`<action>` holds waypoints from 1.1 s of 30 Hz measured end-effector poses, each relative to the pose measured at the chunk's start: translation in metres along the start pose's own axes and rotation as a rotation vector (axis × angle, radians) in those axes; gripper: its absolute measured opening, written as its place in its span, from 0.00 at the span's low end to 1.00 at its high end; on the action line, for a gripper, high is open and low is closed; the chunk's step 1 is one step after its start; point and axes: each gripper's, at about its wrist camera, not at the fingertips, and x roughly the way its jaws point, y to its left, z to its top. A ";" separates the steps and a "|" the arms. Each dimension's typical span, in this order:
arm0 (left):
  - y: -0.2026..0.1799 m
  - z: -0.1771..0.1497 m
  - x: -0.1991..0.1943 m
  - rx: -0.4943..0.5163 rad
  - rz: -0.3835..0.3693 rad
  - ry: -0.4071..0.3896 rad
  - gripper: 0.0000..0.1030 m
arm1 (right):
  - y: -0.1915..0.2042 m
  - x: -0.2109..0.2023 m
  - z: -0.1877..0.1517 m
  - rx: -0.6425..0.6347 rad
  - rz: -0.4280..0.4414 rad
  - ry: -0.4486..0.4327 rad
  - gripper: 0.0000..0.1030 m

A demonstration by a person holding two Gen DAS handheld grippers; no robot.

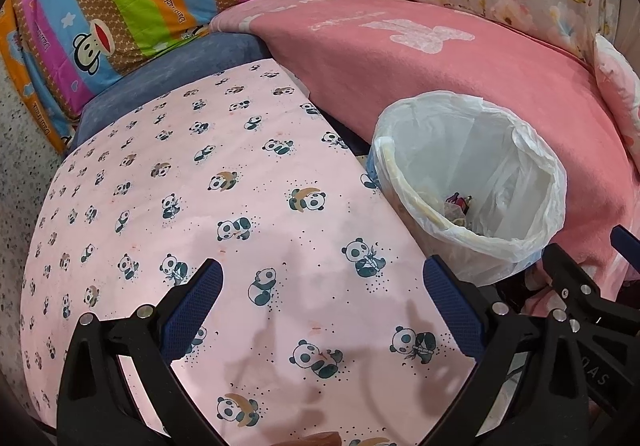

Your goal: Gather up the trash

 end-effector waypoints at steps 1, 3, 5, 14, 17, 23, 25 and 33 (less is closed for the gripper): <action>0.000 0.000 0.000 -0.001 0.000 0.001 0.93 | 0.000 0.000 0.000 0.000 0.000 0.000 0.88; 0.000 -0.001 0.000 -0.002 0.002 0.002 0.93 | -0.001 -0.001 -0.001 0.001 -0.003 0.000 0.88; 0.000 -0.001 0.000 -0.001 0.000 0.002 0.93 | -0.002 -0.001 -0.001 0.003 -0.004 0.001 0.88; 0.001 -0.003 -0.001 -0.014 0.010 -0.003 0.93 | -0.003 -0.001 -0.001 0.004 -0.007 0.001 0.88; 0.001 -0.002 -0.002 -0.013 0.014 -0.005 0.93 | -0.004 -0.001 -0.002 0.005 -0.007 0.001 0.88; -0.001 0.000 -0.003 -0.003 0.015 -0.011 0.93 | -0.007 0.000 -0.003 0.005 -0.011 0.000 0.88; -0.001 0.000 -0.003 0.001 0.015 -0.012 0.93 | -0.007 0.000 -0.003 0.006 -0.012 0.000 0.88; -0.003 0.002 -0.004 0.005 0.020 -0.016 0.93 | -0.008 -0.001 -0.002 0.008 -0.014 -0.001 0.88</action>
